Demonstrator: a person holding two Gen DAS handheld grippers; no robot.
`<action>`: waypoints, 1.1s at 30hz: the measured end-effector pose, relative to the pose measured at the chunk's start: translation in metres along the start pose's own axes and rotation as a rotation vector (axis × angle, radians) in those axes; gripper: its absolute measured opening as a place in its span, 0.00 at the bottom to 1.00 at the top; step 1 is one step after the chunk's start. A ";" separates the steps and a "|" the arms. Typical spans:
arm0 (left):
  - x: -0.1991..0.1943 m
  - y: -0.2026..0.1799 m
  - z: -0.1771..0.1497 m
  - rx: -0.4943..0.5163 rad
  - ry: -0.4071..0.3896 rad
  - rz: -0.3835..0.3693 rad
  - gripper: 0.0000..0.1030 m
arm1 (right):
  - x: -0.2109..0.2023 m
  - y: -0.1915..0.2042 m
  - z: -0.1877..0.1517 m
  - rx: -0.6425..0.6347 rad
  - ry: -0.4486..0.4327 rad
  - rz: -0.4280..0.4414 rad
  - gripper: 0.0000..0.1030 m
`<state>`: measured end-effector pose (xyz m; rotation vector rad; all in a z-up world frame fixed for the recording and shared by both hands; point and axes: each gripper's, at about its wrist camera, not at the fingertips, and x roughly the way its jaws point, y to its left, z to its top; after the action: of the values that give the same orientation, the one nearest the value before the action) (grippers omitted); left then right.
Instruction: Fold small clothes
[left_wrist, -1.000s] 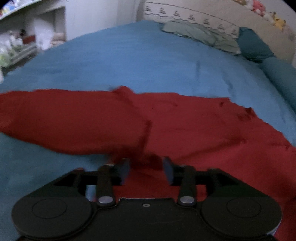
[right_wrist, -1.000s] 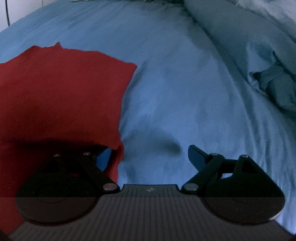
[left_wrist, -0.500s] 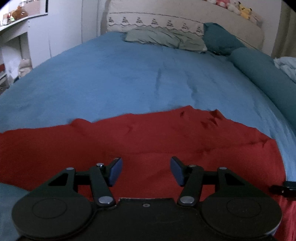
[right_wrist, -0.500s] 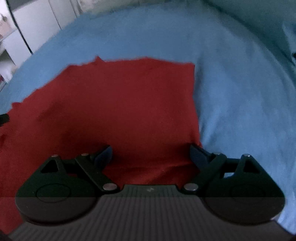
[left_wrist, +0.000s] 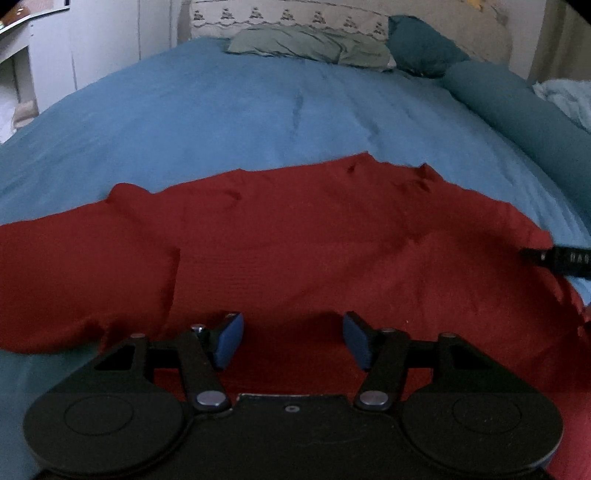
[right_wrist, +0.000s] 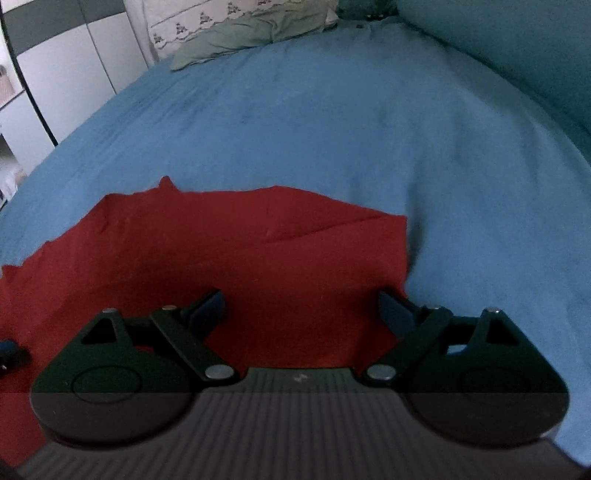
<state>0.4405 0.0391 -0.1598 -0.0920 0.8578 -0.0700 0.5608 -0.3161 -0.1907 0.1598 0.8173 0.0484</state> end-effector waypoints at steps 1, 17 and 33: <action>-0.001 0.000 0.001 -0.006 -0.002 0.001 0.64 | -0.003 0.003 -0.001 -0.008 -0.004 -0.008 1.00; -0.031 0.019 0.006 -0.013 0.006 0.021 0.65 | 0.016 0.039 0.035 -0.152 -0.005 -0.058 1.00; -0.149 0.234 0.002 -0.442 -0.077 0.335 0.99 | -0.100 0.206 0.013 -0.162 0.124 0.149 1.00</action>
<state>0.3505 0.2864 -0.0720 -0.3612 0.7905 0.4366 0.5062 -0.1252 -0.0769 0.0643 0.9199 0.2661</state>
